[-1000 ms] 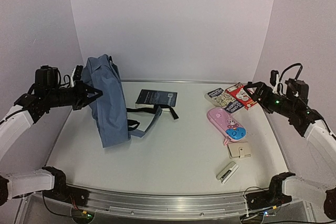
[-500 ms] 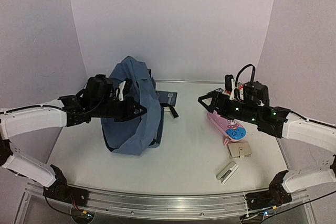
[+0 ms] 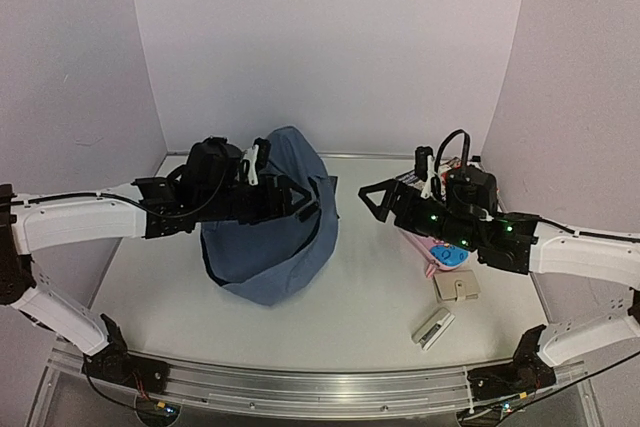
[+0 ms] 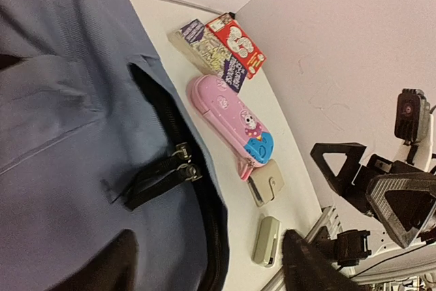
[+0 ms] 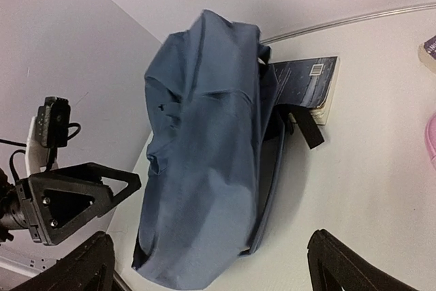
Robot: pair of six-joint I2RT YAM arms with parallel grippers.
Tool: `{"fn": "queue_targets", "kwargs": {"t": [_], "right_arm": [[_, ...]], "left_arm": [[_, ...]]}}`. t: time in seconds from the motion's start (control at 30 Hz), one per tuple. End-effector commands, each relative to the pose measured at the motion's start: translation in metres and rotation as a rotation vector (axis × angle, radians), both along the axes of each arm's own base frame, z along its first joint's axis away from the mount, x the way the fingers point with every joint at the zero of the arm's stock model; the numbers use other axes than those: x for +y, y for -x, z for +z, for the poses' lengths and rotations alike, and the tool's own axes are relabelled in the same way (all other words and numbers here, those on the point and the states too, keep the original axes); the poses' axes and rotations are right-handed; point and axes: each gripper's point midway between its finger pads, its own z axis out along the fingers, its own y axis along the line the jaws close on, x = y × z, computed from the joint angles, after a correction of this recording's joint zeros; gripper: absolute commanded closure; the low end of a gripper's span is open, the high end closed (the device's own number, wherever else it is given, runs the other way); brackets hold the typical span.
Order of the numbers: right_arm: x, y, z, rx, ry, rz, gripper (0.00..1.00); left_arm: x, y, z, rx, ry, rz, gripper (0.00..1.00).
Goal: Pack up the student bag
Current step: Adjust the student bag at the center of the board.
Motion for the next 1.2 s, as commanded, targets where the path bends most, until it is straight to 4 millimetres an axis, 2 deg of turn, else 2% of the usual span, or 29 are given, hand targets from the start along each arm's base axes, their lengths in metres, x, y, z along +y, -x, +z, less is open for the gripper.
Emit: {"fn": "queue_targets", "kwargs": {"t": [0.0, 0.1, 0.2, 0.3, 0.47, 0.73, 0.8, 0.97, 1.17], "right_arm": [[-0.009, -0.006, 0.032, -0.062, -0.064, -0.065, 0.02], [-0.006, -0.008, 0.03, -0.051, -0.046, -0.065, 0.02], [0.0, -0.011, 0.024, -0.035, -0.011, -0.072, 0.02], [0.002, -0.017, 0.005, 0.007, 0.055, -0.12, 0.04], [0.005, -0.024, -0.026, 0.098, 0.087, -0.188, 0.1], [0.044, -0.022, -0.063, 0.168, 0.17, -0.119, 0.26], [0.047, -0.023, -0.073, 0.181, 0.196, -0.12, 0.28], [0.048, -0.026, -0.087, 0.195, 0.226, -0.138, 0.42], [0.055, -0.03, -0.097, 0.2, 0.252, -0.13, 0.48]], "left_arm": [[0.031, 0.0, 0.047, -0.076, -0.086, 0.017, 0.12], [0.064, -0.005, 0.056, -0.056, -0.137, 0.027, 0.06], [0.106, -0.021, 0.052, -0.009, -0.185, 0.065, 0.04], [0.141, -0.037, 0.034, 0.038, -0.27, 0.107, 0.02], [0.174, -0.062, -0.018, 0.182, -0.274, 0.157, 0.02], [0.182, -0.087, -0.071, 0.297, -0.191, 0.202, 0.03], [0.181, -0.091, -0.079, 0.313, -0.187, 0.201, 0.05], [0.18, -0.099, -0.098, 0.344, -0.221, 0.197, 0.14], [0.18, -0.102, -0.109, 0.356, -0.243, 0.191, 0.28]]}}
